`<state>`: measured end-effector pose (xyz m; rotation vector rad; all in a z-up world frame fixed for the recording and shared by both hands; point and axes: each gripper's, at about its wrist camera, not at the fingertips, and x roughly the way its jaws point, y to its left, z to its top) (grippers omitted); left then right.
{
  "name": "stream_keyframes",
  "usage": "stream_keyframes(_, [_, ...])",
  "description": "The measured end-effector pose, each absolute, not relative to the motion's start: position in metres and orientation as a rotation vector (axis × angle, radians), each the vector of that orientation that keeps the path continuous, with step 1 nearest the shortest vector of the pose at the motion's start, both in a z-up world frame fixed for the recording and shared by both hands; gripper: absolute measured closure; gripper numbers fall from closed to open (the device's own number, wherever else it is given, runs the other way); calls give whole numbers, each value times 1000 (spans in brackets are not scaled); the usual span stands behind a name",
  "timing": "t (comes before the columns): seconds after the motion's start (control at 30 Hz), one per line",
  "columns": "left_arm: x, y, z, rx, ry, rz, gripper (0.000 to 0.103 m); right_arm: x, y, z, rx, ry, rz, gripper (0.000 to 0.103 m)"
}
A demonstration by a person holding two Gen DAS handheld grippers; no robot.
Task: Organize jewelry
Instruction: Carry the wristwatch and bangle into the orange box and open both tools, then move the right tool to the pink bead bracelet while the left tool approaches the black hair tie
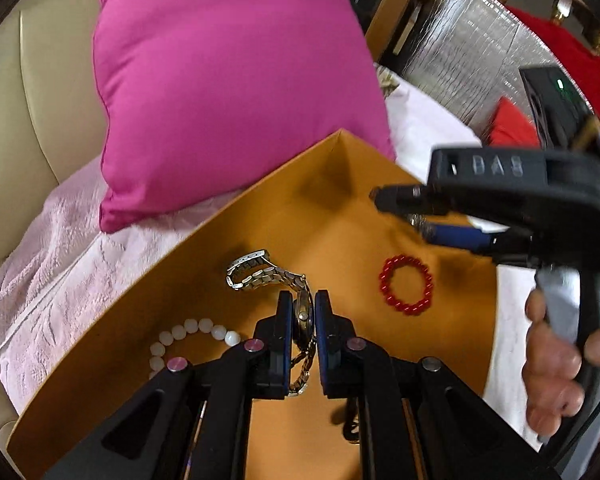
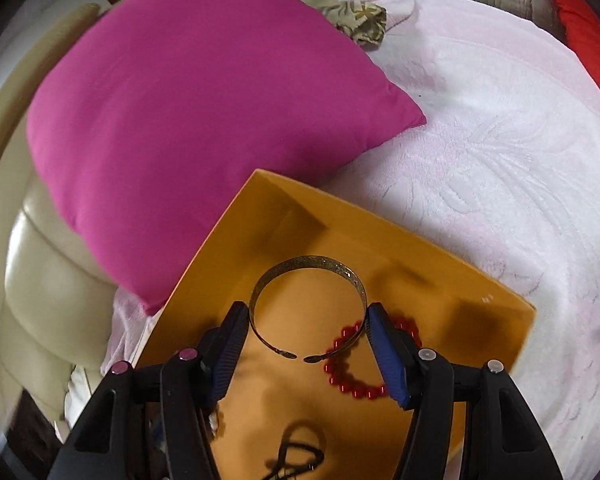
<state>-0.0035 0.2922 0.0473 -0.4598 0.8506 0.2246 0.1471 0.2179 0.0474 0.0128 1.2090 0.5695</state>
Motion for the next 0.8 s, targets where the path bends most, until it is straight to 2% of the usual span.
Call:
stream_keyframes(0.23, [-8, 287, 60, -422, 823, 268, 91, 156, 218, 48, 97, 1211, 588, 38])
stream_keyframes(0.4, [-13, 279, 71, -389, 798, 287, 89, 140, 184, 76, 128, 1124, 615, 37])
stream_keyframes(0.53, [-17, 246, 92, -309, 721, 289, 67, 121, 123, 103, 164, 1040, 607, 37])
stream_keyframes(0.7, [-27, 184, 120, -181, 604, 252, 64, 90, 14, 125, 220, 958, 539, 37])
stream_keyframes(0.8, [-30, 138, 130, -91, 551, 210, 51, 72, -62, 128, 265, 924, 474, 38])
